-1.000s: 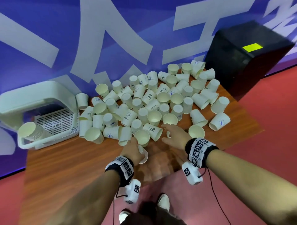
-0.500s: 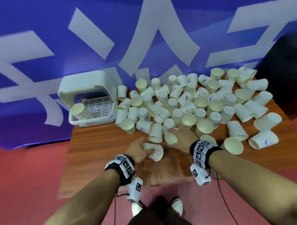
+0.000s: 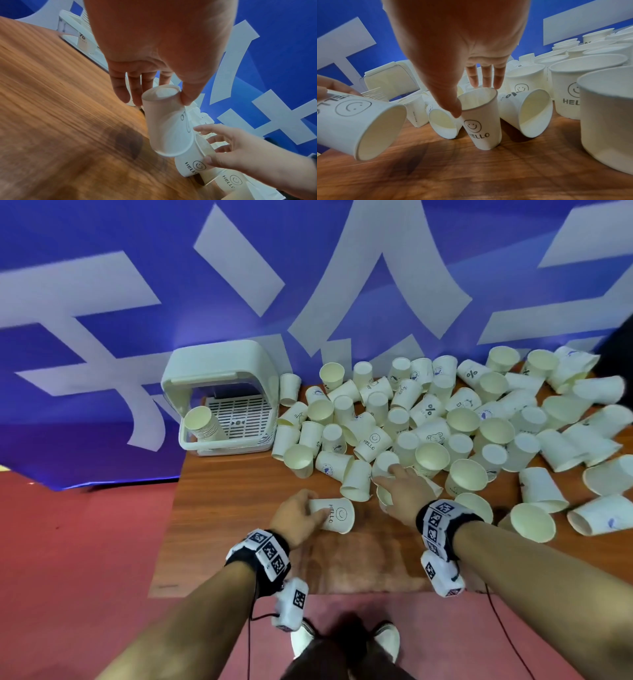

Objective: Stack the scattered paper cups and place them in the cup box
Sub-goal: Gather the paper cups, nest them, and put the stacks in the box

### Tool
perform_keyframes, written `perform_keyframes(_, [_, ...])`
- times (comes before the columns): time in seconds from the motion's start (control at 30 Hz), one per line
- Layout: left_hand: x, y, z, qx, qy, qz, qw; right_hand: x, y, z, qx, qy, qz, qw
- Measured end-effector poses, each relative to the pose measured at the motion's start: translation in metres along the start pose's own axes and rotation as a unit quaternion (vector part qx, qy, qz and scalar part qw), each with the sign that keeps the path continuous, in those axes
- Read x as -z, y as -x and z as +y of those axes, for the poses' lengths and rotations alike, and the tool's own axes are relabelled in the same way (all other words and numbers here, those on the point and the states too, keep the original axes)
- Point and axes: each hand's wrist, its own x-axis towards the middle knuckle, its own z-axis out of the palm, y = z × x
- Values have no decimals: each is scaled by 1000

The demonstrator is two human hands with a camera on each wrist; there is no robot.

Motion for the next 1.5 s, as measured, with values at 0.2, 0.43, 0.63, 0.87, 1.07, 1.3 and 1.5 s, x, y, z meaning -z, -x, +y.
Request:
perform_keyframes(0.2, [1,0,6,0,16,0,1000,4,9,0,-14,-26,8,1000])
perform_keyframes(0.43, [15,-3,29,-10,46,11,999,36,23,0,-39,-101,-1,994])
perform_keyframes(0.63, [40,-10,67,-27,99,64,993,82,30,-4,-37,-160,56,985])
perform_keyframes(0.87, [77,-11,101,-64,176,96,978,139,33,-21,-11,-252,140,957])
perform_keyframes(1.07, [103,-10,93,-50,212,119,969,169,15,-41,13,-287,183,940])
perform_keyframes(1.3, [135,-13,55,-37,234,93,967,174,-29,-94,48,-296,174,938])
perform_keyframes(1.5, [176,-40,10,-58,244,91,964,176,-75,-151,70,-306,161,936])
